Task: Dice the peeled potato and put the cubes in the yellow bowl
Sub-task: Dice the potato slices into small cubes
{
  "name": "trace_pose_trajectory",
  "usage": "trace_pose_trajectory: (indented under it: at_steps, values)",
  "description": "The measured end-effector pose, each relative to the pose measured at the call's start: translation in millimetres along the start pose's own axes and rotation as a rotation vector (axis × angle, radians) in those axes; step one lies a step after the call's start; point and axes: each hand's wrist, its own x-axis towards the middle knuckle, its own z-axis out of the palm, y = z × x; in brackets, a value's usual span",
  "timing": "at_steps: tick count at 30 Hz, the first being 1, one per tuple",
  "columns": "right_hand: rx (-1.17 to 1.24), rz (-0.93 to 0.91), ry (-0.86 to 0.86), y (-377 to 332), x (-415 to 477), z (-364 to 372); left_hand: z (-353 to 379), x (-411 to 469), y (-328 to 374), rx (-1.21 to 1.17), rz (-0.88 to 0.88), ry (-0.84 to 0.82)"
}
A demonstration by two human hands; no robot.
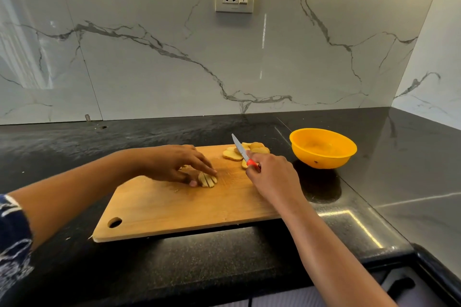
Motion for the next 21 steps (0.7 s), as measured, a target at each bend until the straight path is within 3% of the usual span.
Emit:
trace_pose_trajectory:
  at_steps: [8, 12, 17, 21]
  values:
    - [0.003, -0.001, -0.021, -3.1, -3.5, -3.2, 8.8, 7.1, -2.5, -0.006, -0.027, 0.164]
    - [-0.003, -0.001, -0.072, -3.7, -6.0, -4.1, 20.3, 0.1, 6.6, -0.038, -0.165, 0.285]
    - [0.003, 0.004, -0.146, -7.6, -9.9, -5.7, 37.4, 3.0, 26.1, 0.125, -0.433, 0.481]
    - [-0.039, -0.003, -0.245, -11.1, -13.1, -11.1, 43.3, 4.8, 29.2, 0.13, -0.489, 0.529]
